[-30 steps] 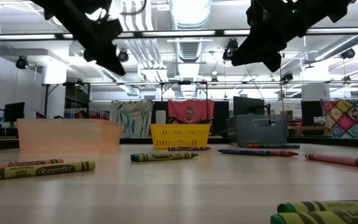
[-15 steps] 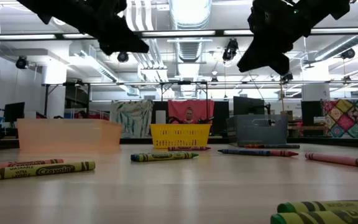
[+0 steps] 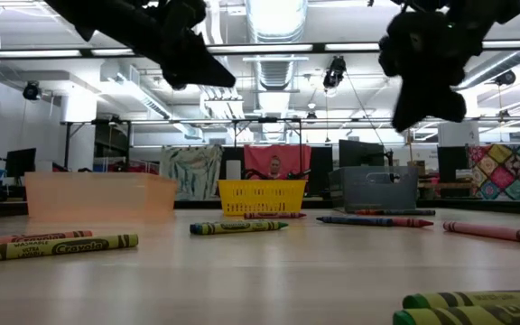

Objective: Sort crayons
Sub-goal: Put the orange crayon into the blue bin

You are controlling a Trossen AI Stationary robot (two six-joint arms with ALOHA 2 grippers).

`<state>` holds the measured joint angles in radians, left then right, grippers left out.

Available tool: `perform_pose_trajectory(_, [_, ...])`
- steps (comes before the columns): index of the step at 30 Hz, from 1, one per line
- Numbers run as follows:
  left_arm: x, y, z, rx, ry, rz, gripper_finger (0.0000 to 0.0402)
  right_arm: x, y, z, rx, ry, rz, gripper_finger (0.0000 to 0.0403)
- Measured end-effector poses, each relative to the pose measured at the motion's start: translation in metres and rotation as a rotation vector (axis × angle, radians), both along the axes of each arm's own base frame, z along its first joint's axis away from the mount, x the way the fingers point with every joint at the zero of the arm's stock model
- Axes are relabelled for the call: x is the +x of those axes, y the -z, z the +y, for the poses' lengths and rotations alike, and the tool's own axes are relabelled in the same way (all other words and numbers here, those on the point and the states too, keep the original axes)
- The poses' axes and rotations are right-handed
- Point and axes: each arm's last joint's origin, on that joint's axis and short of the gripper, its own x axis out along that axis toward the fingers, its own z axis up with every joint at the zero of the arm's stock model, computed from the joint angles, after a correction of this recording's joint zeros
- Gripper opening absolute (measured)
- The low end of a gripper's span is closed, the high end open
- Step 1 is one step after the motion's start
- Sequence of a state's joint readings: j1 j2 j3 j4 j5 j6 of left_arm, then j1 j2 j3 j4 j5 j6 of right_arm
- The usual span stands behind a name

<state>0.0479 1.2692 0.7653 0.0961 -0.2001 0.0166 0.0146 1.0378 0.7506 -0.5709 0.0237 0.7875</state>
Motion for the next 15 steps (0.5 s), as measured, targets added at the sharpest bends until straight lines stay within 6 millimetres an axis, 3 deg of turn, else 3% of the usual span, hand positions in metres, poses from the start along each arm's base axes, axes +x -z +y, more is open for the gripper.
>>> perform_pose_trajectory(9, [0.012, -0.003, 0.0, 0.023, 0.012, 0.013, 0.004, -0.013, 0.027, 0.015, 0.202, 0.099, 0.353, 0.0057])
perform_pose_trajectory(15, [0.012, -0.004, 0.0, 0.022, 0.014, 0.022, 0.004, -0.007, 0.039, 0.038, 0.361, 0.052, 0.575, 0.0057])
